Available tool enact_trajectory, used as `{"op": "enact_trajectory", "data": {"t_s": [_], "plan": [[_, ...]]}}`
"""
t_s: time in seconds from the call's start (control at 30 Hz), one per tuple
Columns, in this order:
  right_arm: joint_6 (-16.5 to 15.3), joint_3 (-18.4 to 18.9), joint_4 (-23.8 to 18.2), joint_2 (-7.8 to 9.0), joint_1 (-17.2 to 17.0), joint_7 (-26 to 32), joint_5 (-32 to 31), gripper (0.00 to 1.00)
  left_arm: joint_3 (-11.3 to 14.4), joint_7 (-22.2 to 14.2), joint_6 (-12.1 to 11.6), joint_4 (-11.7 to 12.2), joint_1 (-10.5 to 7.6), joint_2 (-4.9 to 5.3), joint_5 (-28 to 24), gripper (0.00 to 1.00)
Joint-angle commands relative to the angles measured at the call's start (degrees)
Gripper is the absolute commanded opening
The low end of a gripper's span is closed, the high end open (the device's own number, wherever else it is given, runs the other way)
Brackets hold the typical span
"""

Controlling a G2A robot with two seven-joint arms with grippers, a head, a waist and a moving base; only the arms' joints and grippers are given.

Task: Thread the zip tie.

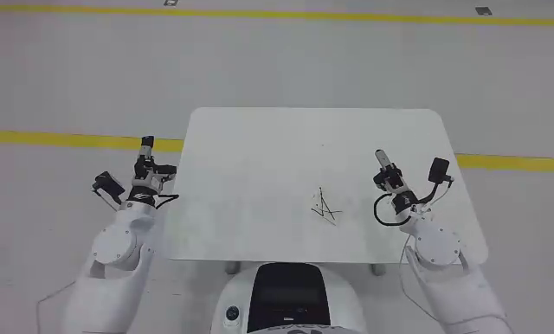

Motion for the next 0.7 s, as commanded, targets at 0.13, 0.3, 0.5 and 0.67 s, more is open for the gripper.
{"op": "enact_trajectory", "data": {"t_s": [0.13, 0.3, 0.5, 0.67], "plan": [[0.00, 0.00, 0.00, 0.00, 0.00, 0.00, 0.00, 1.00, 1.64, -5.04, -1.16, -0.61, 0.09, 0.48, 10.15, 1.00], [0.00, 0.00, 0.00, 0.00, 0.00, 0.00, 0.00, 1.00, 2.32, -7.14, -4.11, -0.42, 0.06, 0.76, 17.36, 1.00], [0.00, 0.00, 0.00, 0.00, 0.00, 0.00, 0.00, 1.00, 2.32, -7.14, -4.11, -0.42, 0.06, 0.76, 17.36, 1.00], [0.00, 0.00, 0.00, 0.00, 0.00, 0.00, 0.00, 1.00, 3.71, -14.45, -4.71, 1.05, -1.92, 1.22, 22.93, 1.00]]}}
